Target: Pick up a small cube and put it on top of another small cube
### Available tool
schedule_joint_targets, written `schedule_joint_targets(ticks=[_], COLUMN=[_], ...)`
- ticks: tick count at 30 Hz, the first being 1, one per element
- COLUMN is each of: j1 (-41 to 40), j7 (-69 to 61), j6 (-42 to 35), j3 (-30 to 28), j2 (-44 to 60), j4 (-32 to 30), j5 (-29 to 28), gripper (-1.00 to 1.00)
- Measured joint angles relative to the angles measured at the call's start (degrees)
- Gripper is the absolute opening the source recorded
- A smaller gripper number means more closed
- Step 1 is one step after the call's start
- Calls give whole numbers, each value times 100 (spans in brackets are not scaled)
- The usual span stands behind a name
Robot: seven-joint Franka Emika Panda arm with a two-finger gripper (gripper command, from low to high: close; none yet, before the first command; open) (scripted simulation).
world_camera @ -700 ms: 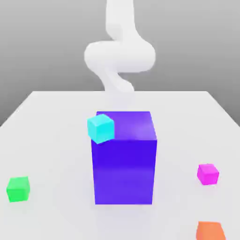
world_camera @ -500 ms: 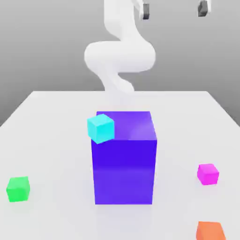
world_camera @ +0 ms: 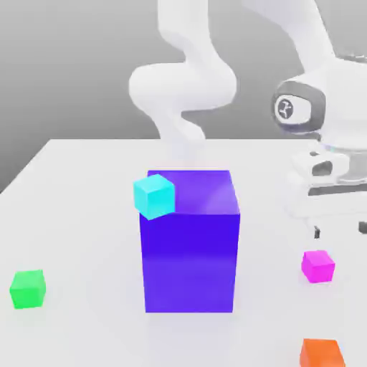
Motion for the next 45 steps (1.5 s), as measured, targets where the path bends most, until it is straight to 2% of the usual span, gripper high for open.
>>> schedule_joint_targets(ticks=[2,6,7,14,16,19,21,25,31,45], j1=[215,1093,1340,1409,1113,725,578,-13,-969,-4391], j7=[513,1299,1453,1498,1231,603,242,-289,-1063,-4369], j6=[269,862,1017,1066,849,430,202,-33,-352,-957], j3=[-239,-1310,-1600,-1678,-1306,-730,-621,-895,-1471,-3352], j2=[450,1280,1478,1529,1237,634,340,-154,-795,-40], j4=[-10,172,224,236,154,-5,-49,139,477,968], j5=[-536,-1521,-1714,-1769,-1425,-591,-132,233,418,824], gripper=[0,0,-100,-100,-100,-100,-100,-100,-100,-100])
